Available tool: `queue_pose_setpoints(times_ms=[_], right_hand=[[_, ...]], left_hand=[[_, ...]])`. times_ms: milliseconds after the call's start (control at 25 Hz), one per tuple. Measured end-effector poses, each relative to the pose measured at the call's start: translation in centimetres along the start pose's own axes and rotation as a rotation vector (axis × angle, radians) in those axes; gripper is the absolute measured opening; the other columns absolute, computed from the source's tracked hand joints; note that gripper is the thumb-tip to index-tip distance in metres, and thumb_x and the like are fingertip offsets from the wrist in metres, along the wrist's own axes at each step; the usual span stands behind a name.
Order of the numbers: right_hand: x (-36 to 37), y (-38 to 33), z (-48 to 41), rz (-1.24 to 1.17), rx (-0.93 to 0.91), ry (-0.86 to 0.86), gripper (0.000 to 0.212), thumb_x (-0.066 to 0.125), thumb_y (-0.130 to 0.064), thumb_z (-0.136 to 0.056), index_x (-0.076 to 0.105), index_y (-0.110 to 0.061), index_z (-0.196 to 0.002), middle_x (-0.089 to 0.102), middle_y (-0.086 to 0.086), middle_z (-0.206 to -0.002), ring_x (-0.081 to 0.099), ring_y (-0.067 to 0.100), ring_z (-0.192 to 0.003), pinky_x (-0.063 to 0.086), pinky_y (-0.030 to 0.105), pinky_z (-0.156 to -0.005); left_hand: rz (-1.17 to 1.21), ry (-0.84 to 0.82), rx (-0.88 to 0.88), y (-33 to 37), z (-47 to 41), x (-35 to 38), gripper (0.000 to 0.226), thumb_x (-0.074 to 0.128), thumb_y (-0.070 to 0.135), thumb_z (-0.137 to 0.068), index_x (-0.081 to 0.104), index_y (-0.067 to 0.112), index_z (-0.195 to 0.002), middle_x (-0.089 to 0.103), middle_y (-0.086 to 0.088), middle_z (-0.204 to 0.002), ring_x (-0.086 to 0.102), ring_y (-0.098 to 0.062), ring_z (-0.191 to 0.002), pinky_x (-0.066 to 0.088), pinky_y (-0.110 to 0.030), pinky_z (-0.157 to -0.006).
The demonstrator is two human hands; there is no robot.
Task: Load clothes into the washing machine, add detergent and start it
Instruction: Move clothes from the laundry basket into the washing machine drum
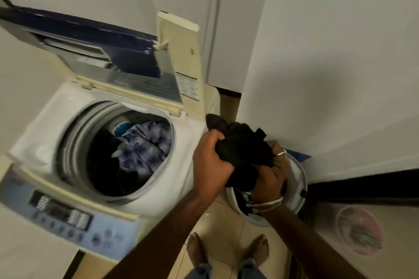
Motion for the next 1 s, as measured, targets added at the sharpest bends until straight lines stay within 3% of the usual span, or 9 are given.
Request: queue_pose_setpoints(times_ms=[160, 320, 480, 600, 720, 800, 840, 920, 1000], right_hand=[[14.6, -5.5, 0.9, -0.159, -0.194, -0.247, 0.02, 0.051, -0.007, -0.08, 0.065, -0.011, -0.094, 0.069, 0.0, -0.086, 0.065, 0.021, -0.082, 0.051, 0.032, -0.077], [27.8, -7.8, 1.2, -0.211, -0.257, -0.423, 0.016, 0.055, 0.002, -0.08, 0.059, 0.007, -0.095, 0.069, 0.013, -0.09, 0.067, 0.026, -0.085, 0.05, 0.038, -0.078], [37.4, -8.7, 1.1, -0.184, -0.252, -0.463, 0.02, 0.049, 0.007, -0.07, 0.056, 0.004, -0.089, 0.056, 0.01, -0.079, 0.054, 0.011, -0.076, 0.045, 0.03, -0.068], [38.0, -2.0, 1.6, -0.003, -0.086, -0.396, 0.026, 0.053, 0.002, -0.07, 0.058, -0.013, -0.091, 0.06, 0.0, -0.083, 0.058, 0.005, -0.079, 0.05, 0.024, -0.074], [35.0, 9.1, 2.1, 0.529, 0.158, -0.438, 0.022, 0.06, -0.014, -0.076, 0.061, -0.027, -0.094, 0.064, -0.005, -0.091, 0.062, 0.012, -0.087, 0.055, 0.039, -0.089], [32.2, 15.0, 3.0, 0.807, 0.446, -0.632, 0.054, 0.07, -0.018, -0.077, 0.056, -0.021, -0.129, 0.058, 0.0, -0.119, 0.056, 0.018, -0.111, 0.047, 0.04, -0.103], [30.6, 16.6, 3.6, 0.861, 0.548, -0.722, 0.075, 0.074, -0.016, -0.077, 0.042, -0.016, -0.144, 0.052, 0.008, -0.135, 0.051, 0.024, -0.124, 0.042, 0.038, -0.106], [28.3, 17.1, 3.6, 0.861, 0.583, -0.772, 0.078, 0.071, -0.013, -0.084, 0.032, -0.012, -0.151, 0.049, 0.013, -0.144, 0.048, 0.03, -0.132, 0.039, 0.033, -0.105], [26.6, 15.6, 2.4, 0.809, 0.489, -0.695, 0.063, 0.067, -0.016, -0.089, 0.041, -0.014, -0.146, 0.061, 0.012, -0.132, 0.057, 0.028, -0.123, 0.042, 0.032, -0.105]], left_hand=[[0.092, 0.269, 0.073, 2.2, -1.9, -13.9, 0.015, 0.061, 0.015, -0.076, 0.054, 0.009, -0.088, 0.058, -0.005, -0.083, 0.057, -0.016, -0.08, 0.046, -0.031, -0.072], [0.121, 0.572, 0.087, 3.3, -3.4, -26.5, 0.016, 0.061, 0.014, -0.08, 0.054, 0.007, -0.092, 0.059, -0.002, -0.084, 0.052, -0.005, -0.077, 0.043, -0.02, -0.073], [0.069, 0.751, 0.098, 2.1, -5.7, -35.1, 0.02, 0.063, 0.009, -0.084, 0.051, 0.016, -0.098, 0.059, 0.004, -0.09, 0.055, -0.002, -0.08, 0.045, -0.015, -0.076], [-0.063, 0.621, -0.072, -4.2, -7.0, -35.5, 0.02, 0.061, 0.012, -0.085, 0.052, 0.02, -0.101, 0.062, 0.007, -0.09, 0.057, -0.003, -0.082, 0.047, -0.02, -0.076], [-0.201, 0.104, -0.411, -15.8, -6.4, -31.2, 0.055, 0.072, 0.014, -0.077, 0.051, 0.021, -0.127, 0.064, 0.0, -0.115, 0.061, -0.017, -0.108, 0.05, -0.038, -0.096], [-0.291, -0.196, -0.586, -21.3, -3.9, -28.1, 0.084, 0.079, 0.019, -0.07, 0.039, 0.019, -0.144, 0.059, -0.007, -0.13, 0.057, -0.027, -0.121, 0.048, -0.041, -0.101], [-0.354, -0.256, -0.62, -22.6, -3.0, -27.1, 0.081, 0.078, 0.021, -0.073, 0.039, 0.018, -0.144, 0.06, -0.01, -0.13, 0.058, -0.03, -0.12, 0.049, -0.039, -0.098], [-0.423, -0.165, -0.551, -22.2, -2.8, -25.6, 0.052, 0.071, 0.016, -0.082, 0.054, 0.014, -0.131, 0.066, -0.011, -0.121, 0.063, -0.028, -0.112, 0.049, -0.032, -0.089], [-0.335, 0.034, -0.431, -18.5, -2.8, -23.8, 0.029, 0.065, 0.011, -0.088, 0.064, 0.013, -0.117, 0.07, -0.004, -0.112, 0.066, -0.021, -0.105, 0.048, -0.024, -0.087]])
Point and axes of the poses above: each hand's wrist, its own z-axis away from the middle knuckle, its own x-axis out of the palm, y = z × x, the point moved 7 cm from there along -z, towards the middle knuckle
